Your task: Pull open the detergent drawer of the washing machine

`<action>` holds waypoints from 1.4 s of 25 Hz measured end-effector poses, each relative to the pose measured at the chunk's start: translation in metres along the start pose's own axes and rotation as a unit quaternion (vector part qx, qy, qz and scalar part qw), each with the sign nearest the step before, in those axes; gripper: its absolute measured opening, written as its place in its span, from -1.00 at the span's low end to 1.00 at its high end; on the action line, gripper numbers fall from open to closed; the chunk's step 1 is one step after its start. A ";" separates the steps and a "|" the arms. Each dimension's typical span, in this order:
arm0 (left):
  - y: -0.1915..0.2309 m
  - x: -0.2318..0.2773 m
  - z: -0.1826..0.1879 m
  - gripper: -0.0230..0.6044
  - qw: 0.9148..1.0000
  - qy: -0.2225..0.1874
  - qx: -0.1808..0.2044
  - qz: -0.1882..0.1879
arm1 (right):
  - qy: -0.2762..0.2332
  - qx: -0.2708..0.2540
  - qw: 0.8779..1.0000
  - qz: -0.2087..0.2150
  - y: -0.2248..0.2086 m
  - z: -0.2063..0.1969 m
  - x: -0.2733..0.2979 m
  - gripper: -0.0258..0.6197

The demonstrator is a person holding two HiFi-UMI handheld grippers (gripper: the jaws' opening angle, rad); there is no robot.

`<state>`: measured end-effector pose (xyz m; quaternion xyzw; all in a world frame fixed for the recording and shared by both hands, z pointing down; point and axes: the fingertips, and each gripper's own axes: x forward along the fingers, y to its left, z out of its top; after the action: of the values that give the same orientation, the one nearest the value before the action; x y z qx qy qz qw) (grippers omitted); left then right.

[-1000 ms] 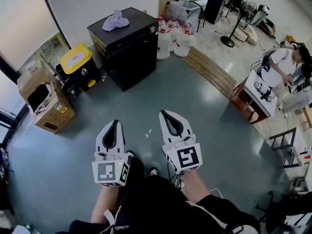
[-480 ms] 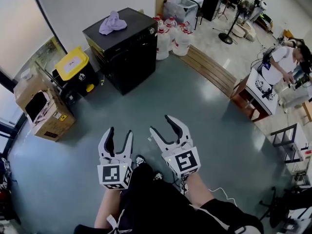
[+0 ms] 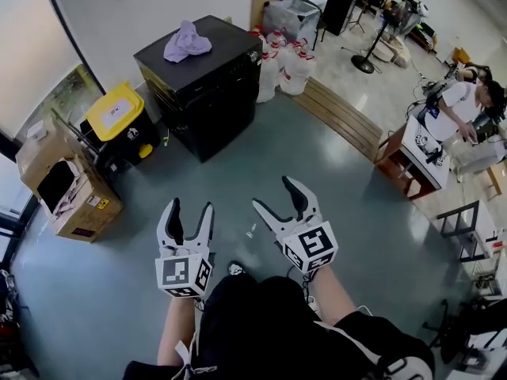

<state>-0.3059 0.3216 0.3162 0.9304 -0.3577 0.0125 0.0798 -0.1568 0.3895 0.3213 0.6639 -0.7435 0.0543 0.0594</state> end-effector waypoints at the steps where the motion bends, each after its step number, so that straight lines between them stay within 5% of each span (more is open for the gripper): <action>1: 0.007 0.004 0.001 0.02 1.000 0.001 0.000 0.000 | 0.001 0.000 1.000 -0.004 0.000 0.001 0.008 0.14; 16: 0.053 0.082 0.004 0.01 1.000 0.006 -0.007 0.006 | 0.010 -0.010 1.000 0.012 -0.038 0.009 0.103 0.14; 35: 0.087 0.305 0.008 0.01 0.996 0.033 -0.024 0.083 | 0.008 -0.005 0.994 0.109 -0.196 0.035 0.284 0.15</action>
<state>-0.1370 0.0539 0.3448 0.8944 -0.4309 0.0407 0.1124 0.0061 0.0835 0.3330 0.5783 -0.8111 0.0617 0.0625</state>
